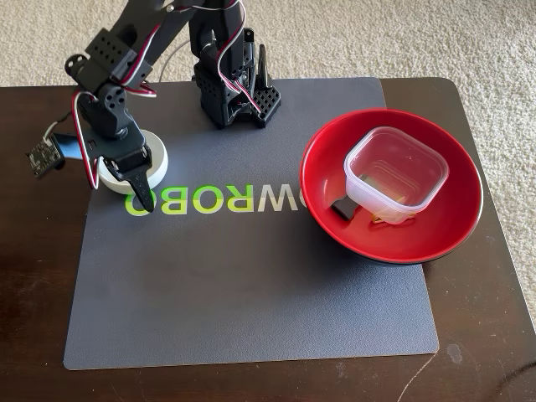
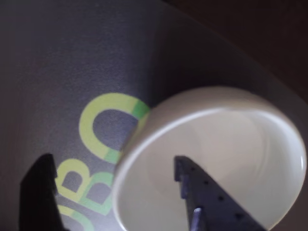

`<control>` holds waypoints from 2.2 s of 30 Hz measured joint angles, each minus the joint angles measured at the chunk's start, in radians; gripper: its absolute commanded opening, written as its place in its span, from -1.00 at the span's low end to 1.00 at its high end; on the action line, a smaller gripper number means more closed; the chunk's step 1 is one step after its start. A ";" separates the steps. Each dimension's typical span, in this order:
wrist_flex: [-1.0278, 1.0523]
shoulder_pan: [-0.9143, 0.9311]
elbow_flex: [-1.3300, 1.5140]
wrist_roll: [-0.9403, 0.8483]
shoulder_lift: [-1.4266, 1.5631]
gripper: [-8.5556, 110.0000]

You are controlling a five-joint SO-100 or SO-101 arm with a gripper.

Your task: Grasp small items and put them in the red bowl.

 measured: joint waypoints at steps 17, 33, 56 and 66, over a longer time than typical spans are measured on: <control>0.002 -0.041 0.023 -0.061 0.002 -0.86; 0.411 -0.310 -0.313 -0.341 0.057 -0.86; 0.626 -1.232 -0.951 -0.816 -0.117 -0.86; 0.626 -1.546 -1.338 -0.842 -0.430 -0.86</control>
